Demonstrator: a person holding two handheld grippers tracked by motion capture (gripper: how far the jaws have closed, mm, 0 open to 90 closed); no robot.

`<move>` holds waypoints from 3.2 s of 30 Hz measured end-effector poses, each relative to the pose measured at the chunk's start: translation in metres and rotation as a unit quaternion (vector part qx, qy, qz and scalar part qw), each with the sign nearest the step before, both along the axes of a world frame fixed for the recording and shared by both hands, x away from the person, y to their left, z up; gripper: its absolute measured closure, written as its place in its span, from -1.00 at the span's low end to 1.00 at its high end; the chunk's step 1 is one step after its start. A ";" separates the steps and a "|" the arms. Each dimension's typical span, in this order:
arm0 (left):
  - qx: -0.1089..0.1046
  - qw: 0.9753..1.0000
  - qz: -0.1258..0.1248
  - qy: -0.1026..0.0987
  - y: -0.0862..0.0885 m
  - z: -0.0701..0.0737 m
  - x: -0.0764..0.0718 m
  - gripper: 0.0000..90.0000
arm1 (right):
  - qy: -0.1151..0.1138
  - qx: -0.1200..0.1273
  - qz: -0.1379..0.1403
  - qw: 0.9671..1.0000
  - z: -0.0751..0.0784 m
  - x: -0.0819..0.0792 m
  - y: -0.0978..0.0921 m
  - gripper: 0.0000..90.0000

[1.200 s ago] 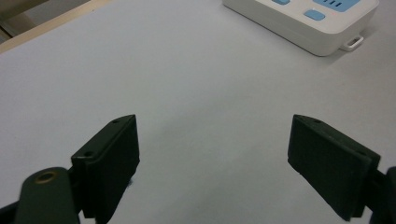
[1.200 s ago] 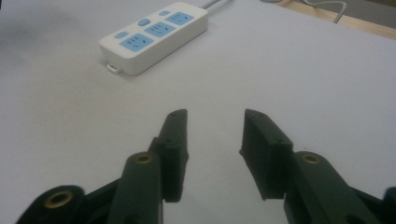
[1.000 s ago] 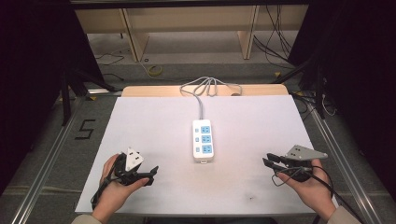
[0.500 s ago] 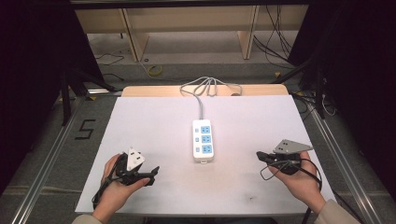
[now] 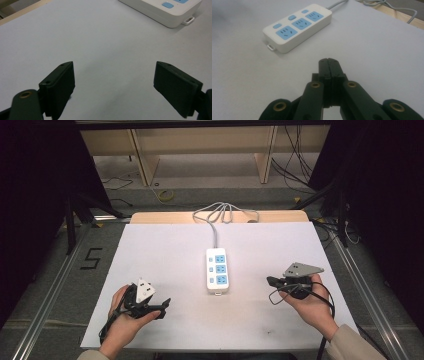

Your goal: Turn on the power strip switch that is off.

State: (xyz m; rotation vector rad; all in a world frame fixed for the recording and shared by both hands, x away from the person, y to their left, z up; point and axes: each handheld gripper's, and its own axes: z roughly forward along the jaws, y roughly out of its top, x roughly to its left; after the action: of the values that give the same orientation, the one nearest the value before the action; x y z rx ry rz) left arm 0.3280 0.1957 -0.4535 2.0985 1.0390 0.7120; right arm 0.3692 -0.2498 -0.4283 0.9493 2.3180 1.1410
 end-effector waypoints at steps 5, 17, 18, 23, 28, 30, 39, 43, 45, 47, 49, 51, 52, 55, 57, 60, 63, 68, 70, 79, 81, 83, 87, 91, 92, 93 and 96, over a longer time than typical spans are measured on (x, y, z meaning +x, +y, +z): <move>0.001 1.000 0.000 -0.001 0.000 0.000 0.000 -0.62 | 0.001 0.003 0.002 1.000 0.002 0.004 0.004 1.00; 0.004 1.000 0.000 0.000 0.000 0.000 0.000 -0.62 | 0.008 0.006 0.009 1.000 0.004 0.013 0.015 1.00; 0.004 1.000 0.000 -0.001 0.000 0.000 0.000 -0.62 | 0.009 0.006 0.009 1.000 0.004 0.014 0.016 1.00; 0.004 1.000 0.000 -0.001 0.000 0.000 0.000 -0.63 | 0.008 0.007 0.012 1.000 0.005 0.017 0.021 1.00; 0.004 1.000 0.000 -0.002 0.000 0.000 0.000 -0.63 | 0.010 0.009 0.013 1.000 0.005 0.019 0.025 1.00; 0.005 1.000 0.000 -0.001 0.000 0.000 0.000 -0.63 | 0.011 0.009 0.013 1.000 0.006 0.020 0.025 1.00; 0.004 1.000 -0.001 0.000 -0.001 0.000 0.001 -0.62 | 0.016 0.007 0.018 1.000 0.006 0.025 0.033 1.00; 0.004 1.000 -0.001 0.000 -0.001 -0.001 0.001 -0.62 | 0.017 0.008 0.020 1.000 0.006 0.027 0.036 1.00; 0.003 1.000 -0.001 0.000 -0.001 -0.001 0.001 -0.62 | 0.017 0.007 0.022 1.000 0.006 0.028 0.038 1.00; 0.004 1.000 -0.002 0.000 -0.001 -0.001 0.001 -0.62 | 0.018 0.007 0.024 1.000 0.006 0.029 0.040 1.00; 0.004 1.000 -0.002 0.000 -0.001 0.000 0.001 -0.62 | 0.018 0.006 0.025 1.000 0.006 0.030 0.042 1.00; 0.004 1.000 -0.002 0.000 -0.001 0.000 0.001 -0.62 | 0.019 0.006 0.025 0.999 0.006 0.031 0.043 1.00; 0.004 1.000 -0.002 0.000 -0.001 0.000 0.001 -0.62 | 0.018 0.006 0.026 0.999 0.006 0.031 0.044 1.00; 0.004 1.000 -0.002 0.000 -0.001 -0.001 0.001 -0.62 | 0.018 0.006 0.028 0.999 0.006 0.033 0.046 1.00; 0.005 1.000 -0.002 -0.001 -0.001 0.000 0.001 -0.62 | 0.020 0.005 0.027 0.999 0.005 0.034 0.047 1.00; 0.005 1.000 -0.002 -0.001 -0.001 0.000 0.001 -0.62 | 0.021 0.005 0.028 0.999 0.005 0.035 0.049 1.00; 0.005 1.000 -0.003 -0.001 -0.001 0.000 0.001 -0.62 | 0.020 0.004 0.030 0.999 0.004 0.037 0.051 1.00; 0.005 1.000 -0.003 -0.001 -0.001 0.000 0.001 -0.62 | 0.022 0.004 0.031 0.999 0.004 0.039 0.055 1.00; 0.006 1.000 -0.003 -0.001 -0.001 0.000 0.001 -0.62 | 0.023 0.003 0.032 0.999 0.003 0.039 0.056 1.00; 0.006 1.000 -0.003 -0.001 -0.001 0.000 0.001 -0.62 | 0.029 0.003 0.035 0.999 0.002 0.043 0.061 1.00; 0.006 1.000 -0.003 -0.001 -0.001 0.000 0.001 -0.62 | 0.030 0.003 0.035 0.999 0.002 0.044 0.063 1.00; 0.006 1.000 -0.003 -0.001 -0.001 0.000 0.001 -0.62 | 0.030 0.003 0.036 0.999 0.002 0.045 0.065 1.00; 0.006 1.000 -0.004 0.000 -0.001 -0.001 0.001 -0.62 | 0.030 0.002 0.038 0.999 0.002 0.047 0.068 1.00; 0.006 1.000 -0.003 -0.001 -0.001 0.000 0.001 -0.62 | 0.030 0.002 0.040 0.999 0.002 0.049 0.071 1.00; 0.005 1.000 -0.003 -0.001 -0.001 0.000 0.001 -0.62 | 0.031 0.003 0.040 0.999 0.002 0.049 0.072 1.00; 0.006 1.000 -0.004 0.000 -0.001 0.000 0.001 -0.62 | 0.032 0.002 0.042 0.999 0.002 0.050 0.074 1.00; 0.008 1.000 -0.005 0.002 -0.001 0.000 0.000 -0.62 | 0.031 0.002 0.044 0.999 0.001 0.051 0.077 1.00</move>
State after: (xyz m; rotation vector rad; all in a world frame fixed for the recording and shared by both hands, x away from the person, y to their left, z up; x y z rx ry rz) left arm 0.3285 0.1944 -0.4540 2.1175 1.0273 0.7139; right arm 0.4202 -0.1731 -0.4272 0.9041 2.4304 1.1657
